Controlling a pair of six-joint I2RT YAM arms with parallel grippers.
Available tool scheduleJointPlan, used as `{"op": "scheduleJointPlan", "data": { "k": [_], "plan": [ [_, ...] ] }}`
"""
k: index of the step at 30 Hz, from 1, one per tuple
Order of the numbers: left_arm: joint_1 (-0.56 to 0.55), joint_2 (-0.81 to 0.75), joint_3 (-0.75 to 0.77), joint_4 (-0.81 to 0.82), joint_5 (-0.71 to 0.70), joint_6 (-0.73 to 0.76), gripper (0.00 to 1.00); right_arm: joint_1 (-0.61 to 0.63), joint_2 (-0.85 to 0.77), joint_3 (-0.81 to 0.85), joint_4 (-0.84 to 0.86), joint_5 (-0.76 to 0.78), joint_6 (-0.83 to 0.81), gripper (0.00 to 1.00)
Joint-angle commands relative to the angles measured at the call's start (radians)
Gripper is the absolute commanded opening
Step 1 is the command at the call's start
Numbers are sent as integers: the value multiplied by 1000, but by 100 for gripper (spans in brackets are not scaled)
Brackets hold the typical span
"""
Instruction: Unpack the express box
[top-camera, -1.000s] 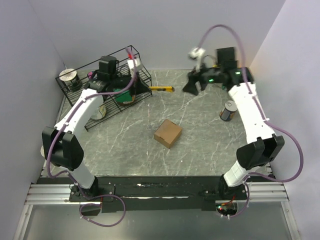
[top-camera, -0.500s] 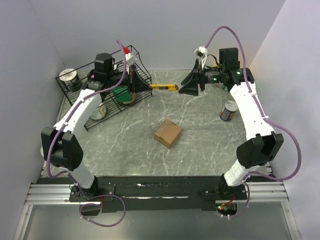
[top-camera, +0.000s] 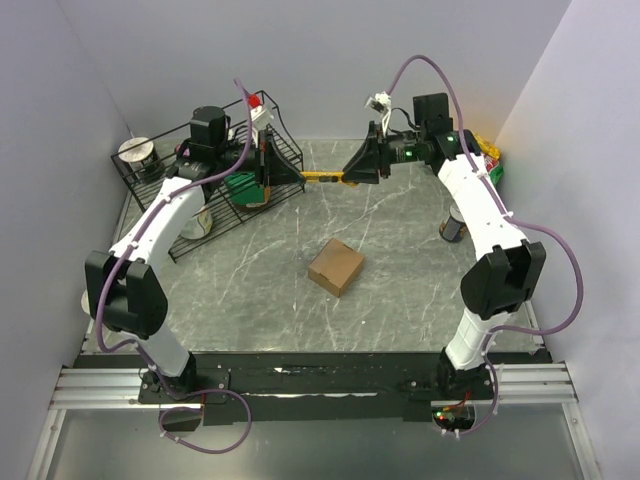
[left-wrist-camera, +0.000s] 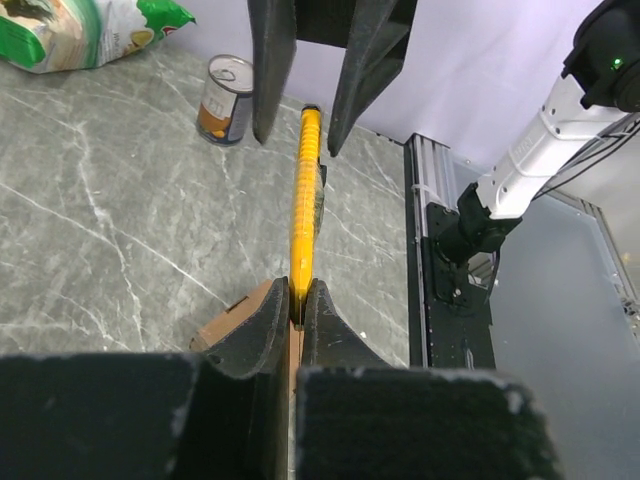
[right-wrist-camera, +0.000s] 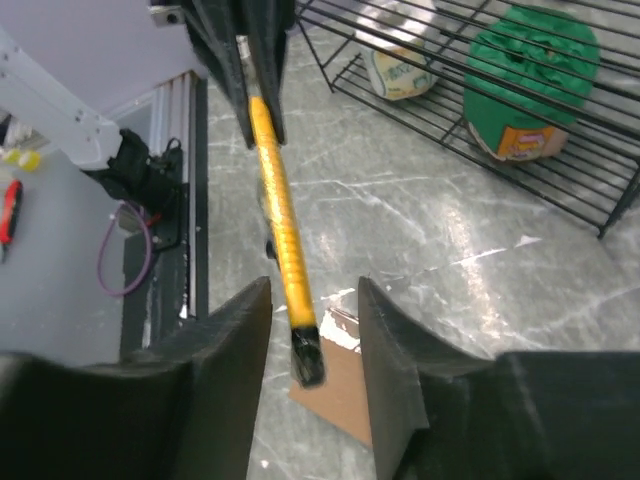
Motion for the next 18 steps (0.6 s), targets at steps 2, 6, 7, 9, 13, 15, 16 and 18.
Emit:
{"op": "scheduleJointPlan", "data": {
  "k": [2, 6, 7, 9, 13, 15, 16, 18],
  "plan": [
    [4, 13, 34, 66, 39, -31, 1, 21, 20, 82, -8, -54, -6, 27],
    [10, 19, 37, 38, 25, 0, 1, 24, -10, 44, -57, -41, -81, 10],
    [10, 22, 37, 34, 24, 3, 1, 26, -21, 39, -86, -38, -99, 10],
    [11, 25, 38, 38, 28, 1, 1, 24, -33, 18, -100, -18, -128, 27],
    [11, 38, 57, 38, 38, 4, 1, 26, -41, 1, -134, -15, -168, 33],
    [11, 44, 61, 35, 42, 9, 1, 26, -26, 13, -144, -31, -165, 32],
    [11, 47, 64, 34, 41, 9, 1, 26, -23, 16, -138, -35, -156, 31],
    [11, 47, 63, 38, 41, 6, 1, 24, -10, 31, -126, -43, -141, 19]
  ]
}}
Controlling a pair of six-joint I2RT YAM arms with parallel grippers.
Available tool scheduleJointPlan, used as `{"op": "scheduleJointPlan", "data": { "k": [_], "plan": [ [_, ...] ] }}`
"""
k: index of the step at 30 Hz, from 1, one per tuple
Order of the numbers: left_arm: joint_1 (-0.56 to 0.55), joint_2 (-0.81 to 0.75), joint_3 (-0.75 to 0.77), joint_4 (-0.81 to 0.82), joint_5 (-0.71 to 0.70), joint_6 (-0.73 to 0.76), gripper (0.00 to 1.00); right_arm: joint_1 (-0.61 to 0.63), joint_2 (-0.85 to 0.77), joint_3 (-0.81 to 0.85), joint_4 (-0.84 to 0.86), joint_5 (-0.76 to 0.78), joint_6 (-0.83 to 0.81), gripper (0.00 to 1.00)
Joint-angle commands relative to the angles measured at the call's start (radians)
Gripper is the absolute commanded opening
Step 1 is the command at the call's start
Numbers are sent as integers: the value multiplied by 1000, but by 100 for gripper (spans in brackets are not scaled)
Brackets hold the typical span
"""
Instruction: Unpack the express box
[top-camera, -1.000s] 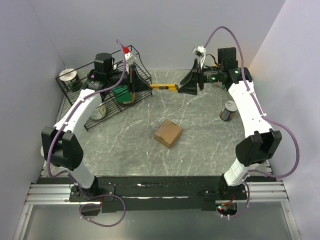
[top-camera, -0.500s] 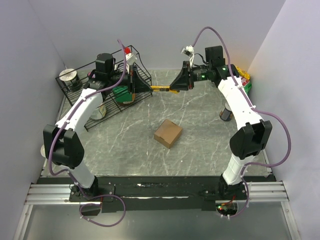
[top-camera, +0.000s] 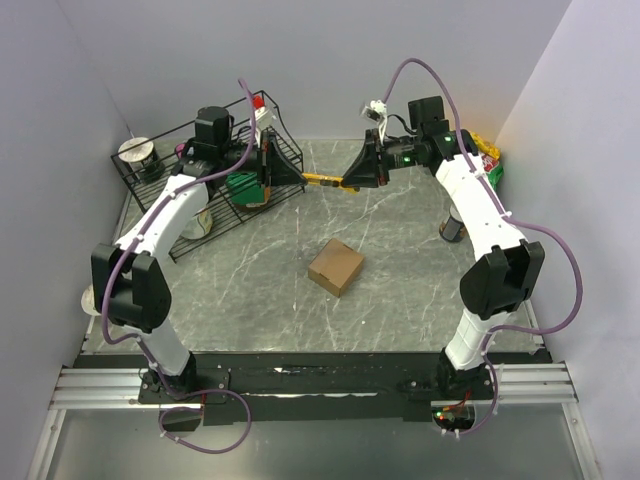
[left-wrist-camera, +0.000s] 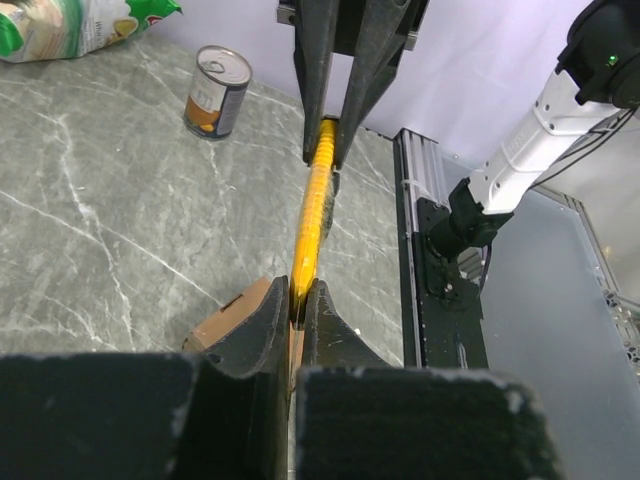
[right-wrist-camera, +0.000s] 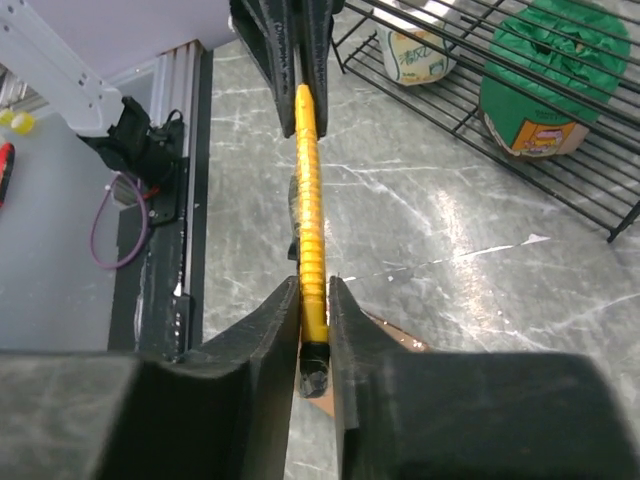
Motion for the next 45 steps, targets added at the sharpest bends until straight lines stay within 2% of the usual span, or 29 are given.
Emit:
{"op": "scheduleJointPlan", "data": {
  "k": [1, 4, 6, 8, 9, 10, 11, 13, 16, 21, 27, 31, 37, 45],
  "plan": [
    [5, 0, 43, 27, 3, 20, 1, 5, -10, 32, -26, -35, -4, 17],
    [5, -1, 41, 13, -15, 37, 1, 7, 1, 66, -68, -12, -47, 3],
    [5, -6, 54, -77, -64, 92, 24, 5, -13, 73, -97, 27, -102, 0],
    [5, -13, 75, -166, -96, 240, 44, 7, -27, 90, -133, 102, -210, 0],
    [5, -23, 81, -209, -121, 288, 50, 19, -40, 104, -172, 132, -264, 0],
    [5, -27, 104, -320, -160, 406, 55, 28, -44, 119, -240, 172, -315, 0],
    [5, -30, 115, -372, -184, 468, 60, 39, -44, 156, -285, 262, -414, 0],
    [5, -41, 139, -497, -246, 613, 63, 71, -47, 182, -369, 350, -490, 0],
    [-5, -47, 152, -573, -293, 736, 65, 114, -71, 187, -393, 465, -570, 0],
    [-56, -40, 143, -529, -300, 703, 64, 188, -94, 156, -384, 600, -578, 0],
    [-73, 31, 216, -594, -247, 726, 61, 226, -91, 161, -318, 652, -475, 0],
    [-73, 39, 198, -535, -219, 673, 57, 234, -56, 227, -345, 657, -440, 0],
    [-73, 54, 196, -524, -193, 663, 55, 242, -59, 228, -286, 669, -386, 0],
    [-73, 60, 172, -455, -167, 628, 49, 255, -39, 281, -273, 604, -340, 0]
  ]
}}
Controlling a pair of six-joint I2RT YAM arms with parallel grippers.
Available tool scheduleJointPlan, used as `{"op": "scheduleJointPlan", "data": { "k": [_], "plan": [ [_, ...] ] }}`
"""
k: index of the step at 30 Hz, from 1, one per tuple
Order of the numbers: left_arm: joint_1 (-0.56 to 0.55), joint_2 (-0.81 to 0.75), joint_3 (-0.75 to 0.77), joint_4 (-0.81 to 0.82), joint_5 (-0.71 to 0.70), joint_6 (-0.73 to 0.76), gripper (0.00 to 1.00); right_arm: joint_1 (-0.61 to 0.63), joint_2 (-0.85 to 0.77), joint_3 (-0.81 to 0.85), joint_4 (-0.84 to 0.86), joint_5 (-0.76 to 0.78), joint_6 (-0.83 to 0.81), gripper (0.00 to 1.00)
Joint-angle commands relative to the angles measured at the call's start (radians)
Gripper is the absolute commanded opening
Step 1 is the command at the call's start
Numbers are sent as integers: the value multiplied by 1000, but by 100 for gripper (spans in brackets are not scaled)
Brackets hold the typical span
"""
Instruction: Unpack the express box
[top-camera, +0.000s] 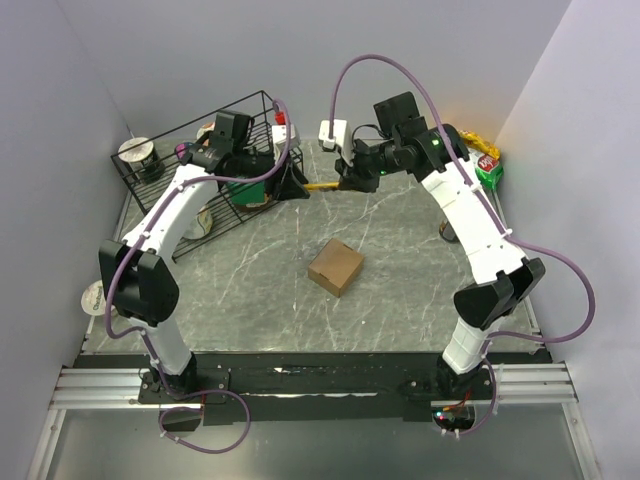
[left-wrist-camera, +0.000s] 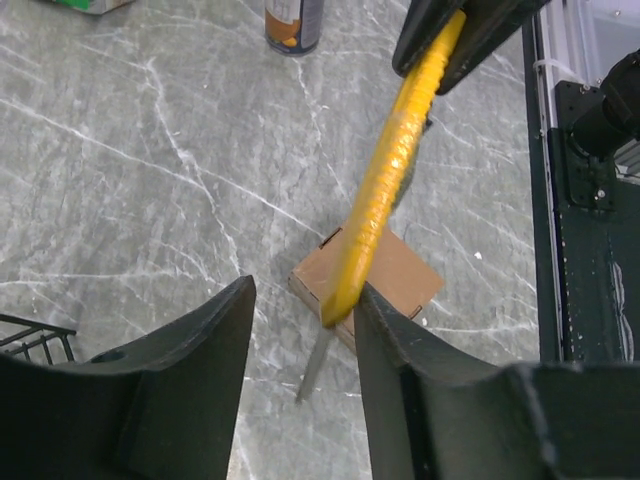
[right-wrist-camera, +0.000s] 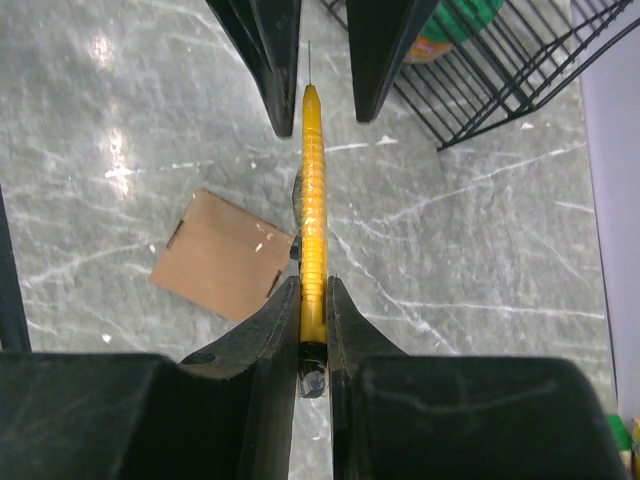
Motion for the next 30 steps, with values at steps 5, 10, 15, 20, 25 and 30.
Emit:
{"op": "scheduleJointPlan", "data": {
  "k": [5, 10, 15, 20, 25, 30],
  "plan": [
    [0, 3, -13, 75, 86, -15, 35, 27, 1, 42, 27, -39, 30, 0],
    [0, 13, -4, 72, 108, -12, 15, 35, 12, 45, 37, -43, 49, 0],
    [0, 29, 25, 79, 131, -39, 1, 32, 43, 57, 47, -45, 70, 0],
    [32, 25, 45, 94, 131, -57, 1, -52, 47, 95, 143, -188, 248, 24],
    [121, -30, -56, 401, 226, -431, 1, -261, -90, -143, 509, -537, 608, 100],
    [135, -52, -162, 866, 267, -885, 1, -252, -126, -202, 559, -619, 618, 100]
  ]
}}
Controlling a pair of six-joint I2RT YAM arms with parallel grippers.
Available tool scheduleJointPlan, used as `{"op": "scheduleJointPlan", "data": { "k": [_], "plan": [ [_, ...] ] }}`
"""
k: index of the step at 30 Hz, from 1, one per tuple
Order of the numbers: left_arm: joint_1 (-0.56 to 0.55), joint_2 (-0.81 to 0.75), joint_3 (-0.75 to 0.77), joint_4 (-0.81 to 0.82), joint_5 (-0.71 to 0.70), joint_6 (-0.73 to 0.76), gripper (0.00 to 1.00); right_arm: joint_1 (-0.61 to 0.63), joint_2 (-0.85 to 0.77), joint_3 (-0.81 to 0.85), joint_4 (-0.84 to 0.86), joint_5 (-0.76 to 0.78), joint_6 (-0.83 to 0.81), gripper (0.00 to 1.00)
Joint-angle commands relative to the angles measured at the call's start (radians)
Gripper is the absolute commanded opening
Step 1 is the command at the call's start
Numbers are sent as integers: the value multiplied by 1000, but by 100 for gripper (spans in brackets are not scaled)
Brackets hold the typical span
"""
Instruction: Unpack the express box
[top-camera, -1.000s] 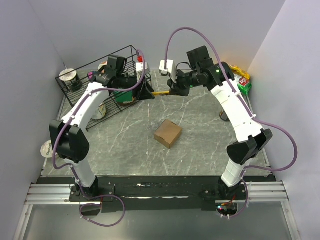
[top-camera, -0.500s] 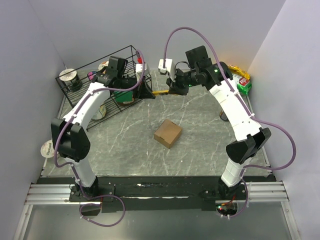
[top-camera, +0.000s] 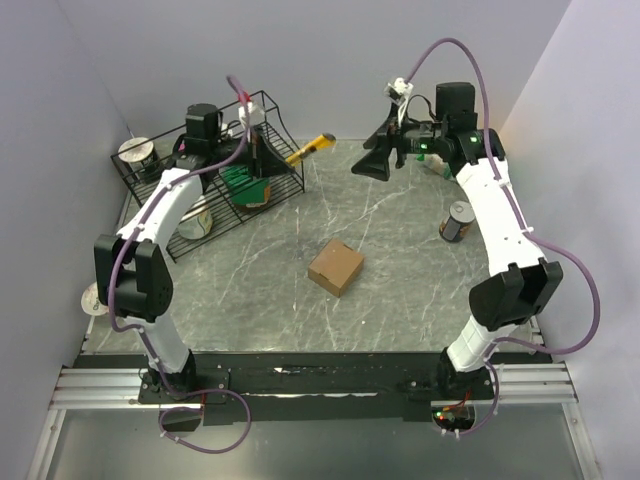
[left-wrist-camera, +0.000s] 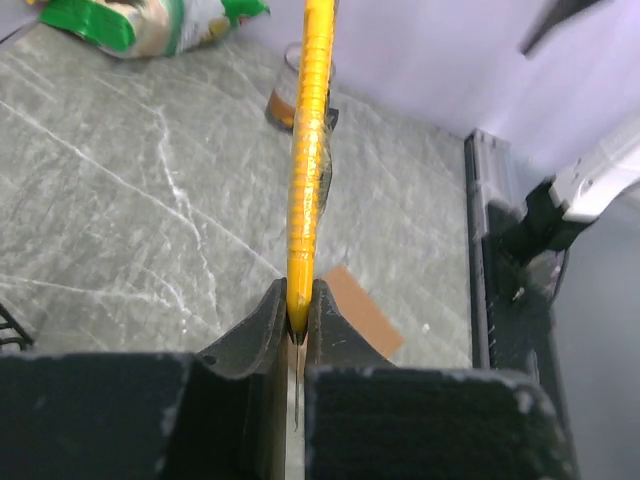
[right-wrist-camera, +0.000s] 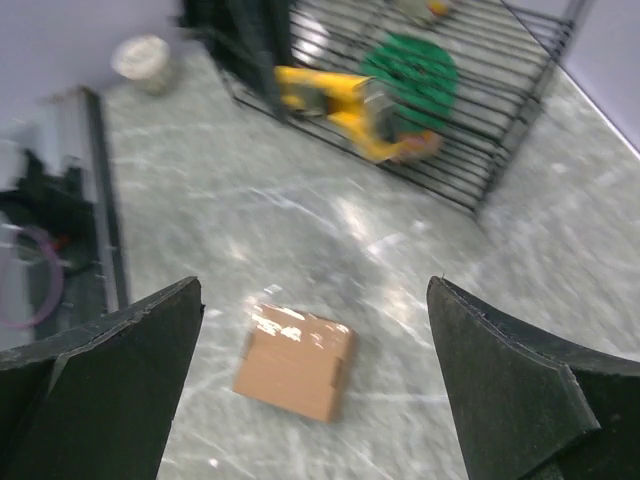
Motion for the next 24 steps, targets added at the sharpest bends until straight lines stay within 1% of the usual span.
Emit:
{"op": "scheduleJointPlan", "data": {
  "k": [1, 2, 3, 6, 7, 10, 14, 16, 17, 19, 24],
  "plan": [
    [0, -53, -52, 464, 89, -436, 1, 46, -63, -10, 143, -198, 121, 100],
    [0, -49, -56, 538, 93, -510, 1, 52, -58, -11, 151, -207, 132, 100],
    [-3, -46, -59, 550, 95, -529, 1, 58, -54, -10, 154, -209, 135, 100],
    [-12, -33, -43, 541, 104, -529, 1, 98, -51, -18, 191, -160, 131, 100],
    [-15, -27, -37, 554, 109, -538, 1, 105, -51, -24, 209, -105, 138, 100],
    [-28, -24, -26, 566, 135, -573, 1, 107, -22, -16, 278, -73, 210, 100],
    [-35, -35, -33, 554, 144, -572, 1, 103, 14, 41, 306, -83, 261, 96],
    [-37, -43, -47, 578, 144, -590, 1, 103, 29, 50, 309, -99, 275, 94],
    [-37, -44, -49, 583, 138, -593, 1, 104, 34, 54, 300, -114, 278, 91],
    [-34, -49, -50, 584, 122, -605, 1, 104, 47, 68, 277, -119, 281, 89],
    [-34, -44, -61, 707, 118, -691, 1, 102, 40, 24, 280, -102, 302, 91]
  ]
}}
